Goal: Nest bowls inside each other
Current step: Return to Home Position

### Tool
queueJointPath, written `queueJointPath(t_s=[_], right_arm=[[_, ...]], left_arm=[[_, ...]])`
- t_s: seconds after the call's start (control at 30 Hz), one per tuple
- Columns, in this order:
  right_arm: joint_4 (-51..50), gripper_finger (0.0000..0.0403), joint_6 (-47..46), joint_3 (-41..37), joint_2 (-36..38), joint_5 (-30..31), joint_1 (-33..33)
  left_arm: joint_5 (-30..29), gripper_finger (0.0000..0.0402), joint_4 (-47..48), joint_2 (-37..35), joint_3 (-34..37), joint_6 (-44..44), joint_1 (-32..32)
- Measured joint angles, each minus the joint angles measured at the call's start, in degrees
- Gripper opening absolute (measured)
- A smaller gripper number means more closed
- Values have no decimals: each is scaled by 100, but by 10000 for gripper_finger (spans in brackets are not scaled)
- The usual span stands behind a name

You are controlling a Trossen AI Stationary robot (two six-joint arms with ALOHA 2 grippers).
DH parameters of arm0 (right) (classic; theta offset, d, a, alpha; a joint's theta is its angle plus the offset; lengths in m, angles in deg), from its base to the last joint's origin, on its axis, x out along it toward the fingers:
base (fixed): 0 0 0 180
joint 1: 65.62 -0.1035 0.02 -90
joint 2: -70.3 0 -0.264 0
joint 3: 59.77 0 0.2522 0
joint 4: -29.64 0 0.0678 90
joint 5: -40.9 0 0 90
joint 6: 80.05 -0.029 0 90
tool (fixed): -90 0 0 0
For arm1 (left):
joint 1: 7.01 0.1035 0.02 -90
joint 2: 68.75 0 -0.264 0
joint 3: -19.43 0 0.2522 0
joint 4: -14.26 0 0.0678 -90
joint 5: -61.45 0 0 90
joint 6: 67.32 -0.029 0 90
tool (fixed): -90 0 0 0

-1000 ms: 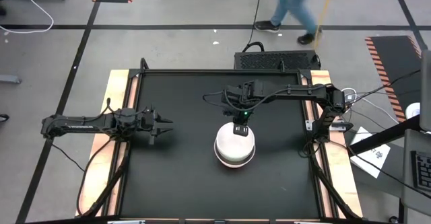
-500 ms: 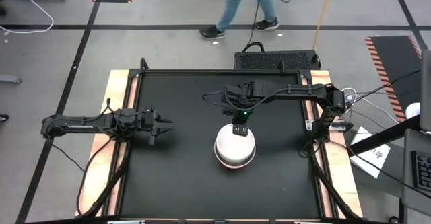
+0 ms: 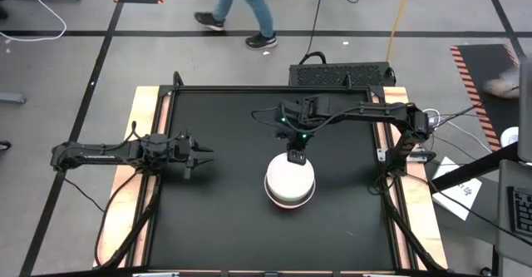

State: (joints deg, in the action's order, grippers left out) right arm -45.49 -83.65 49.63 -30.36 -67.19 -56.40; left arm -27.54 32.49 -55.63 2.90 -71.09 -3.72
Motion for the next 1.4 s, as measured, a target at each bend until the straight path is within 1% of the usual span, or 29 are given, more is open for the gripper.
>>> queueJointPath(t_s=[0.57, 0.7, 0.8, 0.93, 1.0, 1.1, 1.23, 1.27, 1.4], right_arm=[[162, 98, 204, -8, 691, 4, 3], [264, 98, 258, -318, 962, 2, -99], [491, 98, 251, -799, 1333, 7, -176], [1104, 96, 103, -1782, 2100, 24, -171], [1375, 89, 23, -2324, 2562, 31, -89], [1802, 66, -91, -3135, 3303, 44, 57], [2317, 16, -298, -4086, 4282, 30, 209], [2424, 8, -373, -4274, 4504, 16, 234], [2683, 7, -674, -4802, 5226, 14, 251]], left_arm=[[0, 145, 2, 0, 0, 1, 0], [2, 145, 4, 0, 0, -2, 0], [116, 145, 5, 0, 0, -83, -2], [221, 145, -2, 0, 0, -184, 0], [219, 145, -20, 0, 0, -192, 0], [216, 145, -57, 0, 0, -195, 0], [214, 145, -153, 0, 0, -195, 0], [210, 145, -163, 0, 0, -195, 0], [197, 145, -190, 0, 0, -197, 0]])
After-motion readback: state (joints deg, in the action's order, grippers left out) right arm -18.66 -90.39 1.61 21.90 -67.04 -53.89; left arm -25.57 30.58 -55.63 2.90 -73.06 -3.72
